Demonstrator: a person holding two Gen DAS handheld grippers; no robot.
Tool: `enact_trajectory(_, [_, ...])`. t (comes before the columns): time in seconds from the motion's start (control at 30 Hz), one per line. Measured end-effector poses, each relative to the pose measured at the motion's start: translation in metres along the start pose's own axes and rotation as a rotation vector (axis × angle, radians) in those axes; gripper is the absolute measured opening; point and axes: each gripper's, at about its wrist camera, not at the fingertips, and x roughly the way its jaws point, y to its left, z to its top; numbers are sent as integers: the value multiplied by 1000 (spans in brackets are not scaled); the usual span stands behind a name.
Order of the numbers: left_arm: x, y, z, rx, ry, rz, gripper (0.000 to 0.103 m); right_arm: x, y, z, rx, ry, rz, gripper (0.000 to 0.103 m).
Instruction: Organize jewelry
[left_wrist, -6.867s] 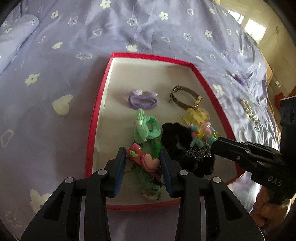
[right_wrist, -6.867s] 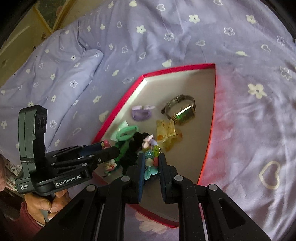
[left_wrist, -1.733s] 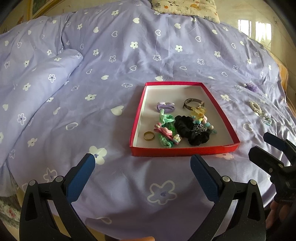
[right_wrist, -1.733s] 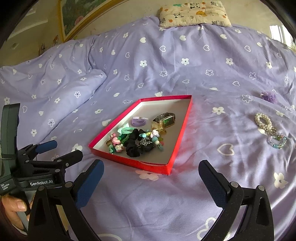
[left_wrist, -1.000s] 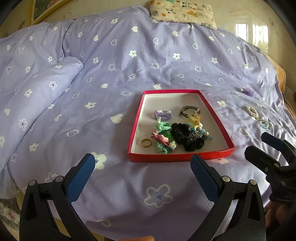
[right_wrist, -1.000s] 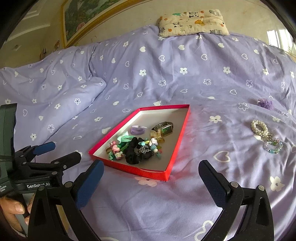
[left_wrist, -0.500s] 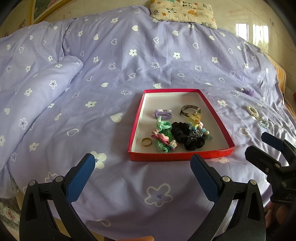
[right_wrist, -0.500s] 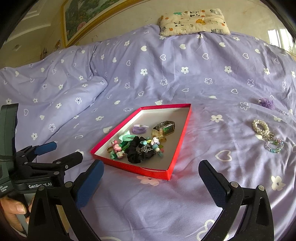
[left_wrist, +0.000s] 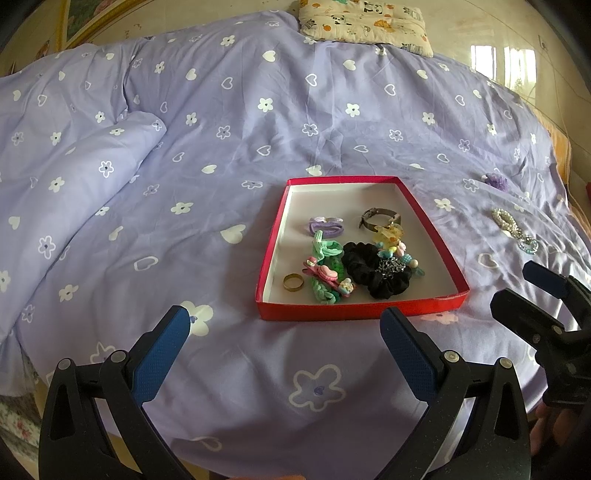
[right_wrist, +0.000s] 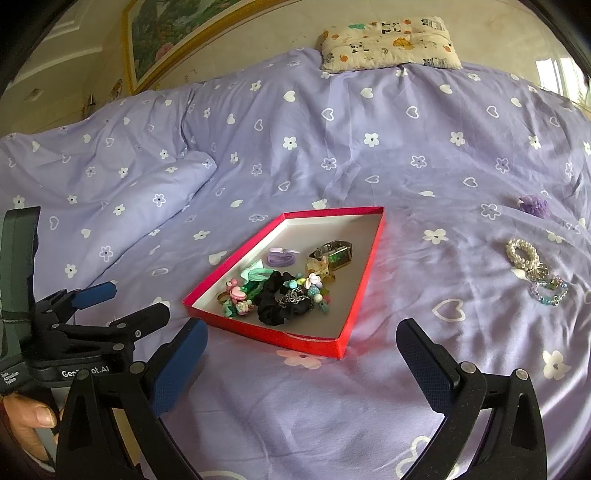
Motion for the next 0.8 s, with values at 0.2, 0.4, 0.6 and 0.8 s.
enact_trajectory(0.2, [0, 0, 0, 1, -1, 5, 103, 0, 0, 0, -1, 1, 0, 103])
enact_trajectory(0.4, [0, 0, -1, 0, 0, 5, 103, 0, 1, 0, 0, -1, 0, 103])
enact_trajectory(0.6, [0, 1, -1, 2, 0, 6, 103, 0, 1, 0, 0, 2, 0, 103])
enact_trajectory(0.8, [1, 1, -1, 2, 1, 5, 103, 0, 2, 1, -1, 4, 1, 103])
